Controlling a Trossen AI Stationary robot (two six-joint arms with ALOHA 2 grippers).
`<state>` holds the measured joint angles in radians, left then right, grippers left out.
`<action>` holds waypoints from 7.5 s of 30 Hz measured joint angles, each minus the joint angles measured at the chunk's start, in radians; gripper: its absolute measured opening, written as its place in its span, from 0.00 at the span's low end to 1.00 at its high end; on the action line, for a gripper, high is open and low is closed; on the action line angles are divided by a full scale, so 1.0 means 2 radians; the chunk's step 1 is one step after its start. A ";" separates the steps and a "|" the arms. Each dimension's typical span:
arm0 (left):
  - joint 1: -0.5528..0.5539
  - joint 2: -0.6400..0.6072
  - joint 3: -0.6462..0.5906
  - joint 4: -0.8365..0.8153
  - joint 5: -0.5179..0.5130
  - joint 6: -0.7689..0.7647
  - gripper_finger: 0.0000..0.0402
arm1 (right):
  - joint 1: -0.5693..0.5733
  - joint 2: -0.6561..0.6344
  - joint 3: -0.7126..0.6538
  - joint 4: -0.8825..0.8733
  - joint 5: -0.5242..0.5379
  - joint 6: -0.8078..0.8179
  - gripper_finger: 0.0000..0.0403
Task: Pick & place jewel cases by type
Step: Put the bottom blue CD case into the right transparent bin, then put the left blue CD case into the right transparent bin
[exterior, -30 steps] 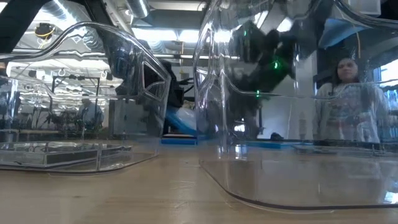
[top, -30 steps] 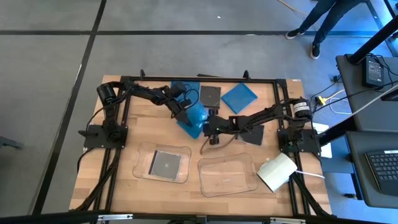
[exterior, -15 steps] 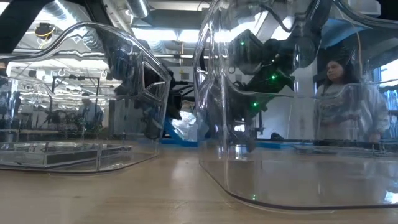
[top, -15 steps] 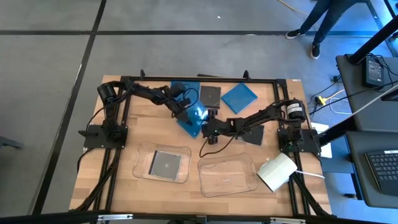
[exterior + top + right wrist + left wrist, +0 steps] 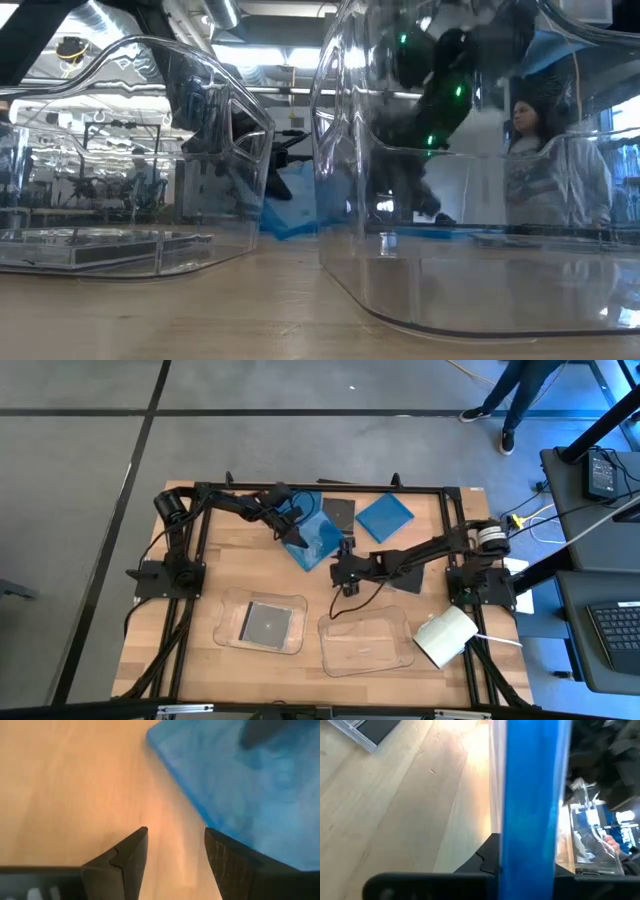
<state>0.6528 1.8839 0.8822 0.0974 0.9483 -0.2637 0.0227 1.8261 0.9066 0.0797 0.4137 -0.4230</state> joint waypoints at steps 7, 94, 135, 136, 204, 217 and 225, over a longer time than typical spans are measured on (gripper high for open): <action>0.002 -0.006 0.000 0.052 0.065 -0.029 0.05 | -0.001 -0.096 0.000 -0.134 0.004 0.067 0.49; -0.561 0.016 0.312 -0.117 -0.754 0.065 0.05 | -0.185 -0.262 0.041 -0.322 -0.037 0.185 0.49; -0.474 0.026 0.311 -0.320 -0.655 -0.048 0.05 | -0.190 -0.262 0.042 -0.324 0.006 0.209 0.49; -0.472 0.026 0.311 -0.320 -0.653 -0.047 0.05 | -0.190 -0.262 0.042 -0.324 0.006 0.209 0.49; -0.480 0.026 0.312 -0.266 -0.512 -0.043 0.40 | -0.190 -0.262 0.042 -0.323 0.001 0.207 0.49; -0.477 0.019 0.312 -0.269 -0.489 -0.046 0.39 | -0.190 -0.262 0.042 -0.323 0.001 0.210 0.49; -0.430 -0.021 0.312 -0.337 -0.494 0.002 0.39 | -0.190 -0.262 0.042 -0.322 -0.019 0.211 0.49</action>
<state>-0.2076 1.8412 1.5053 -0.5770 -0.0396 -0.2602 -0.3569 1.3025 0.9897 -0.5644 0.3747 -0.0017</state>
